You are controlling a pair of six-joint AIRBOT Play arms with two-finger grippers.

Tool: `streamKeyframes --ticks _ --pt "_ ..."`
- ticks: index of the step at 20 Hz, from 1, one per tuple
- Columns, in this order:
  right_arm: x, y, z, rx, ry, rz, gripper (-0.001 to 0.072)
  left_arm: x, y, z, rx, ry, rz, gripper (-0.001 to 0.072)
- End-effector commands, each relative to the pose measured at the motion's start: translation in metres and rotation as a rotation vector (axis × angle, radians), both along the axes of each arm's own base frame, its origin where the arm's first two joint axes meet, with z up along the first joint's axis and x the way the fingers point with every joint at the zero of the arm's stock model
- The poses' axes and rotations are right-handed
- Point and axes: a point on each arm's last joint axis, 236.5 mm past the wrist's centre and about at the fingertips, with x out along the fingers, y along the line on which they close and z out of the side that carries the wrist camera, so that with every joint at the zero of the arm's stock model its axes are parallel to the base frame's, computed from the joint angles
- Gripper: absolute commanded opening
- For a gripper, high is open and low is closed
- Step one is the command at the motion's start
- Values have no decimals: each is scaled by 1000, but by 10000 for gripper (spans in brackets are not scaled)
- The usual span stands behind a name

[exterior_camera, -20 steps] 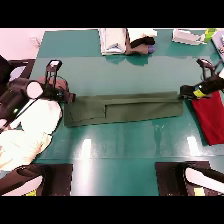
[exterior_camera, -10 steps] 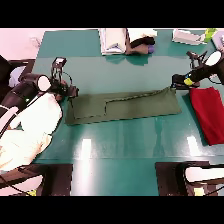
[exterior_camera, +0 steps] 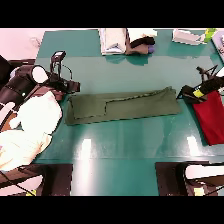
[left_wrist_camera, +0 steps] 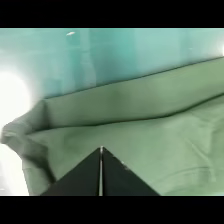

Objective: Fold the shirts.

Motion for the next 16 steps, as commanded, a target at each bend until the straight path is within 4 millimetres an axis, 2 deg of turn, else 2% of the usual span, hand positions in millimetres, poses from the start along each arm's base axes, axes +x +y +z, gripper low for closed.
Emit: streamKeyframes --ticks 1,4,6,8,9,11,12,14,16 --pt "-10 5 -28 26 60 -1 590 -7 -21 2 -43 13 -35 34" --pt "1 16 -32 13 32 26 570 -14 -37 2 -41 12 -75 34" --pt "5 25 -30 7 23 53 515 -17 -42 2 -45 16 -87 34" --pt "5 32 -30 9 26 71 428 -18 -45 1 -43 17 -94 34" --pt "5 36 -30 9 27 82 423 -20 -49 0 -44 22 -103 34" --pt "3 43 -30 7 32 115 140 -26 -60 -10 -36 42 -131 34" --pt "1 44 -29 3 37 129 35 -29 -68 -17 -30 58 -152 33" --pt "-1 46 -18 1 25 147 19 -34 -89 -31 -36 75 -186 33" --pt "-4 47 6 -7 -12 154 18 -35 -116 -41 -78 80 -204 33"
